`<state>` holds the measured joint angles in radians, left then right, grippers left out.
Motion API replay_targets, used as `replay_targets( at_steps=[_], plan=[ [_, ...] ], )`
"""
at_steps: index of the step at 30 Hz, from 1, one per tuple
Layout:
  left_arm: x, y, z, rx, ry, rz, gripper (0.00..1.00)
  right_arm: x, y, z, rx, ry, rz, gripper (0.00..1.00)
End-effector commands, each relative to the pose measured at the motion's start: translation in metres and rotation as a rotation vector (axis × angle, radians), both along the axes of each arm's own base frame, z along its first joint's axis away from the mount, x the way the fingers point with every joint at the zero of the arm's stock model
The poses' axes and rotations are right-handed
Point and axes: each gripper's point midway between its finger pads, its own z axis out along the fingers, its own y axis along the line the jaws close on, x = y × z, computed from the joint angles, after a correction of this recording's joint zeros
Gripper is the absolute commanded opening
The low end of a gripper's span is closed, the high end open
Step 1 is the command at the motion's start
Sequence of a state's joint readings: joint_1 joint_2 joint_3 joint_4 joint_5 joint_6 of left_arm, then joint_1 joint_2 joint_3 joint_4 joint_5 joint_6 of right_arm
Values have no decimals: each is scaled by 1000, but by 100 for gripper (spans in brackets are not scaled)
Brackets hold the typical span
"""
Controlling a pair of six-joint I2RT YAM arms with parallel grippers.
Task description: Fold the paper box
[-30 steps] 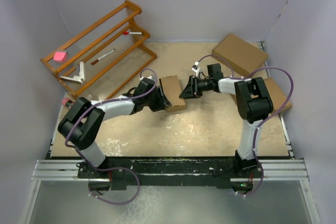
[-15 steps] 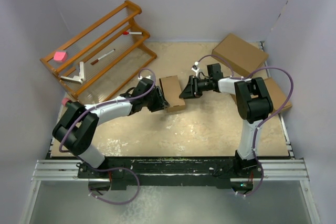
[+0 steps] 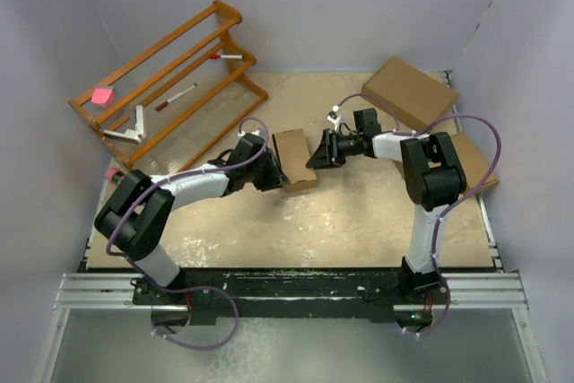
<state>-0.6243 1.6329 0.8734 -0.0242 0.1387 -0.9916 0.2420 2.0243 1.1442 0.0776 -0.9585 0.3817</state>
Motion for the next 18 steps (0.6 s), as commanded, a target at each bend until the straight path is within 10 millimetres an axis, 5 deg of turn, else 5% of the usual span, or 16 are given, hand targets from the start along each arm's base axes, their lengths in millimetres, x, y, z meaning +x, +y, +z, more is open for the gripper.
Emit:
replay_targets(
  at_steps=[1,5,10,14,18],
  plan=[
    [12,-13,14,-34,-54,-20,29,1,5,-8,-30,-12,17,46],
    [13,-13,13,-32,-51,-19,11,0,7,-7,-29,-13,23,44],
    [12,-14,17,-38,-57,-24,12,1,7,-2,-25,-29,29,46],
    [12,-13,32,-44,-91,-40,27,-2,6,8,-14,-47,68,54],
    [12,-2,57,-29,-188,-39,53,0,1,24,12,-67,73,64]
  ],
)
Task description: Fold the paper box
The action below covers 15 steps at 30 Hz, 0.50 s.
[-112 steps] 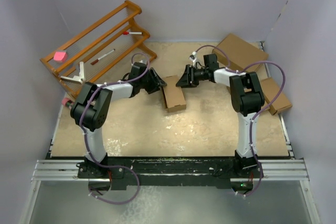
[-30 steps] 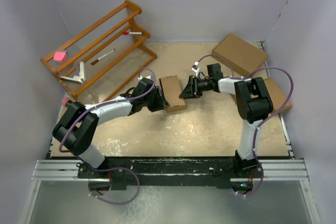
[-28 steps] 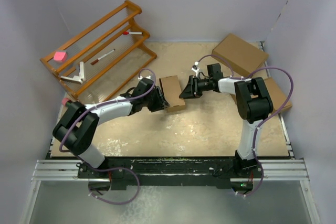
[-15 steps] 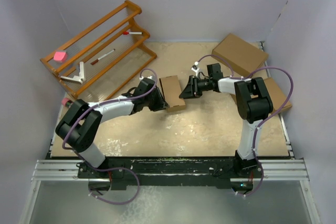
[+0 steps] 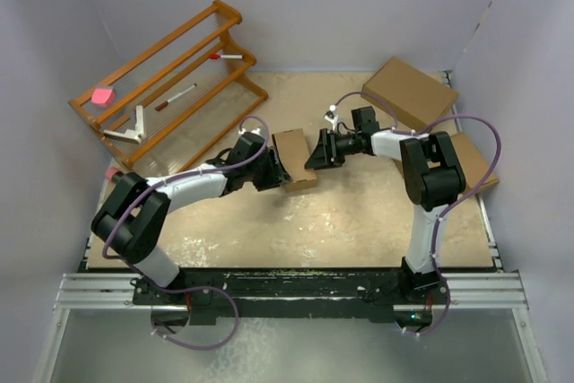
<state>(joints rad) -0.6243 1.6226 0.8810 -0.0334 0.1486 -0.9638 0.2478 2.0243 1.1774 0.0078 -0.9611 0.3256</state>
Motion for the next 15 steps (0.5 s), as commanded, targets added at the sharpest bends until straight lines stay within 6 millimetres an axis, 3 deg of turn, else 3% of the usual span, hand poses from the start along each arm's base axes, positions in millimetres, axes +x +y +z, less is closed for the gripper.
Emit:
replay_targets(
  at_steps=[1,4,9,15],
  plan=[
    [15,3,58,-26,-202,-8,60,2,-1,23,28,-62,39,66],
    [26,18,69,-27,-273,6,74,4,0,21,30,-64,39,67],
    [69,42,73,-93,-328,24,78,12,3,21,40,-66,43,65],
    [118,29,53,-68,-294,-29,78,15,4,16,40,-58,47,61]
  ],
)
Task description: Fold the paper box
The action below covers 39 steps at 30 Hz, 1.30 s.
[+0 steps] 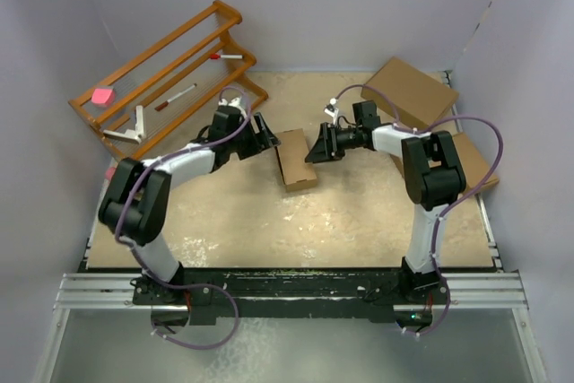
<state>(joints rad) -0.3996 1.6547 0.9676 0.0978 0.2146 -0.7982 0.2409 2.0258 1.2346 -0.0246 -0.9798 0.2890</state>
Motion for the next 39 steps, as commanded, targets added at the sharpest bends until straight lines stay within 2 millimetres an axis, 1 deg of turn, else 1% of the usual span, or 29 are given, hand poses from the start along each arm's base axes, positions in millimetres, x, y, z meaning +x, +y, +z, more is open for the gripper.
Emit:
replay_targets(
  at_steps=[1,4,6,11,13,17,19,21,23,25,26,28,29,30,32,33,35,36,37,39],
  plan=[
    [30,-26,7,-21,-54,-104,77,3,3,0,21,-5,26,60],
    [37,-30,-11,-19,-20,-106,75,3,2,-2,17,2,26,59],
    [39,-32,-18,-24,-8,-104,68,4,2,-4,15,8,26,59],
    [43,-35,-28,-20,17,-106,46,4,2,-9,10,18,25,58],
    [42,-35,-34,-14,33,-108,35,4,2,-10,6,20,24,57],
    [40,-36,-38,-17,46,-119,28,4,2,-10,5,23,24,57],
    [39,-37,-35,-22,41,-126,27,4,2,-9,9,22,27,58],
    [38,-38,-27,-28,21,-135,30,4,3,-6,21,19,34,60],
    [38,-35,-16,-25,-8,-137,39,6,4,2,33,1,40,62],
    [35,-34,-1,-22,-50,-149,42,8,4,7,43,-14,42,64],
    [33,-33,11,-24,-82,-151,45,9,4,9,46,-20,40,65],
    [30,-27,24,-12,-123,-143,52,10,4,11,53,-18,36,66],
    [25,-23,28,0,-142,-143,54,11,5,10,55,-15,35,67],
    [23,-20,36,6,-173,-144,57,12,5,8,55,-8,32,66],
    [12,-12,38,20,-203,-138,63,12,5,2,48,6,26,64],
    [7,-9,42,18,-225,-130,68,12,5,-2,45,18,24,63],
    [-4,-1,41,8,-245,-109,77,11,5,-5,45,34,21,59],
    [-10,0,40,-9,-251,-98,82,10,4,-7,45,43,17,56],
    [-15,2,37,-27,-249,-90,85,11,4,-9,43,46,11,51],
    [-25,3,31,-69,-227,-79,87,11,0,-13,41,60,-3,42]
  ],
)
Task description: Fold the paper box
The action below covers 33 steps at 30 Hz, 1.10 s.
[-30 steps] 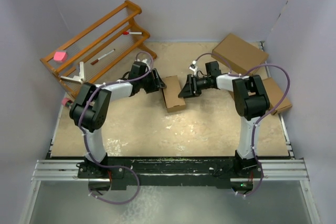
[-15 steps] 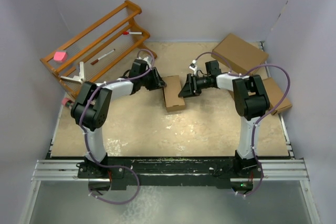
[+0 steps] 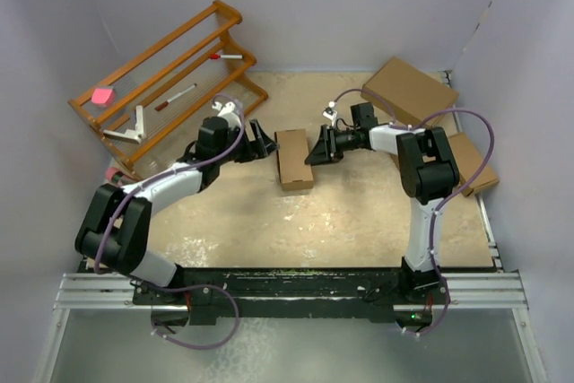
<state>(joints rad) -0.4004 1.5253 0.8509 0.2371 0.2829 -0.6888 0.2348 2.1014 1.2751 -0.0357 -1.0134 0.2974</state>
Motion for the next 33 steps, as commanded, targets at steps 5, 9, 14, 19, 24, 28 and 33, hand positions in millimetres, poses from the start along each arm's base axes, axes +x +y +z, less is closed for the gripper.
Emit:
replay_targets(
  at_steps=[5,9,14,19,24,28,33],
  plan=[
    [-24,-10,-17,-205,35,-3,88,2,-16,-10,56,65,-25,30],
    [-28,-27,-23,-289,59,-30,88,0,-20,-15,65,82,-28,29],
    [-21,-48,-20,-322,56,-56,89,0,-23,-19,66,103,-40,27],
    [-14,-62,-27,-324,76,-64,89,0,-28,-23,63,112,-50,25],
    [-7,-72,-42,-297,122,-58,88,-1,-29,-26,55,117,-52,23],
    [0,-78,-49,-262,149,-41,83,-1,-29,-27,45,110,-47,22],
    [5,-79,-48,-188,123,-38,56,0,-28,-17,63,89,-31,26]
  ],
)
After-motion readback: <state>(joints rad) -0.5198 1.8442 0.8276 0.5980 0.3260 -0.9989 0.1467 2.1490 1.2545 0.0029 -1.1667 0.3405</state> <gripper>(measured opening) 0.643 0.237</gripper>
